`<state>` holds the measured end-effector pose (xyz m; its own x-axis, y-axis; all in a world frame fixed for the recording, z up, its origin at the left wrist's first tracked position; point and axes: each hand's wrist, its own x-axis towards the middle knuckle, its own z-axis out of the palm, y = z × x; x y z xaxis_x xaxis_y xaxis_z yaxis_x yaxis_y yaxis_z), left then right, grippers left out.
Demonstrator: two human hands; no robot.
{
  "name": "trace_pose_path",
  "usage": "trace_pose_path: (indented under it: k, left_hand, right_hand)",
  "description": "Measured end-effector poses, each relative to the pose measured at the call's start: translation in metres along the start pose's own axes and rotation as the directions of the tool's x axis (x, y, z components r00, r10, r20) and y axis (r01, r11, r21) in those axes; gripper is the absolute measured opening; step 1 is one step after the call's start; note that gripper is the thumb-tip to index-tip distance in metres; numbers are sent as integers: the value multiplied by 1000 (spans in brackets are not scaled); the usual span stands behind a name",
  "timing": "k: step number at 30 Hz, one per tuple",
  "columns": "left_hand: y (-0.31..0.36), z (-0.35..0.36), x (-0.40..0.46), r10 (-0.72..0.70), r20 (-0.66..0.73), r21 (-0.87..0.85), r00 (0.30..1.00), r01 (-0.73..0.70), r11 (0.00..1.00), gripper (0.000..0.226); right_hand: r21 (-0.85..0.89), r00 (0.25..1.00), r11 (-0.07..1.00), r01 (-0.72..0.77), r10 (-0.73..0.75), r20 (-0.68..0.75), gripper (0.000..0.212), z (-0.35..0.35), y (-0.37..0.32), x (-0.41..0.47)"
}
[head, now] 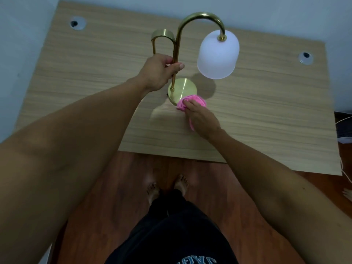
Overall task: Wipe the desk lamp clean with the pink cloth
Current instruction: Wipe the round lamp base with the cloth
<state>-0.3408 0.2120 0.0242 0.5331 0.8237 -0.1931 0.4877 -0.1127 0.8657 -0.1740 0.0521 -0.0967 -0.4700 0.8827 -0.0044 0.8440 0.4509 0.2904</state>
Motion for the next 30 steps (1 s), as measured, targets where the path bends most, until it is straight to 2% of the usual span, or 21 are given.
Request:
trace_pose_path:
  k: [1, 2, 3, 4, 5, 6, 8, 11, 13, 15, 18, 20, 21, 22, 24, 25, 26, 28, 29, 30]
  left_hand:
    - [0, 0, 0, -1, 0, -7, 1000, 1, 1000, 29]
    - [0, 0, 0, -3, 2, -7, 1000, 3, 1000, 30]
    - [0, 0, -1, -4, 5, -8, 1000, 4, 1000, 30]
    - [0, 0, -1, -5, 7, -6, 1000, 5, 1000, 31]
    - [0, 0, -1, -7, 8, -6, 1000, 7, 1000, 32]
    - [1, 0, -1, -8, 10, -5, 1000, 8, 1000, 33]
    - [2, 0, -2, -5, 11, 4, 1000, 5, 1000, 34]
    - [0, -1, -1, 3, 11, 28, 1000, -3, 1000, 34]
    - [-3, 0, 1, 2, 1, 25, 1000, -2, 1000, 35]
    - [-4, 0, 1, -4, -10, 23, 1000, 4, 1000, 37]
    - [-3, 0, 0, -4, -17, 34, 1000, 4, 999, 37]
    - [-2, 0, -1, 3, -19, 21, 1000, -3, 1000, 35]
    - [-2, 0, -1, 4, -20, 16, 1000, -4, 1000, 34]
    - [-2, 1, 0, 1, -22, 10, 1000, 0, 1000, 33]
    - [-2, 2, 1, -12, -20, -9, 1000, 12, 1000, 32]
    - [-3, 3, 2, -17, -19, -18, 1000, 16, 1000, 31]
    - [-3, 3, 2, -21, -18, -28, 1000, 21, 999, 30]
    - [-5, 2, 3, -22, -11, -38, 1000, 22, 999, 32]
    - [-6, 2, 3, -18, -7, -34, 1000, 17, 999, 33]
    - [-6, 2, 3, -13, -3, -27, 1000, 13, 1000, 33]
  right_hand:
    - [198, 980, 967, -160, 180, -86, 42, -6, 7, -1]
    - [388, 913, 859, -335, 398, -92, 35, -8, 14, 1]
    - [557, 810, 678, -480, 587, -16, 29, -11, 21, 4]
    - [611, 732, 555, -565, 678, 62, 28, -14, 26, 8]
    - [638, 678, 464, -615, 724, 126, 38, -17, 32, 15]
    - [648, 661, 455, -611, 744, 100, 46, -20, 36, 24]
    - [736, 674, 409, -540, 734, 87, 46, -27, 39, 44]
    - [779, 784, 331, -532, 541, 306, 49, -37, 32, 74]
    - [737, 810, 379, -560, 438, 390, 54, -28, 27, 86]
    - [695, 817, 438, -570, 396, 420, 61, -8, 26, 89]
    - [713, 848, 473, -518, 394, 355, 61, 6, 33, 86]
    - [693, 814, 448, -565, 441, 379, 57, 9, 35, 80]
    - [724, 755, 305, -619, 487, 440, 51, 9, 34, 77]
    - [734, 709, 234, -637, 552, 439, 50, 5, 28, 74]
    - [655, 578, 191, -731, 683, 447, 51, 2, 13, 67]
    - [694, 542, 86, -715, 696, 471, 49, 0, 4, 63]
    - [684, 534, 98, -723, 707, 463, 53, 2, -6, 60]
    - [582, 537, 247, -775, 742, 402, 59, -7, -42, 53]
    - [478, 577, 399, -782, 754, 315, 58, -8, -62, 53]
    - [428, 630, 502, -751, 738, 239, 59, -16, -76, 57]
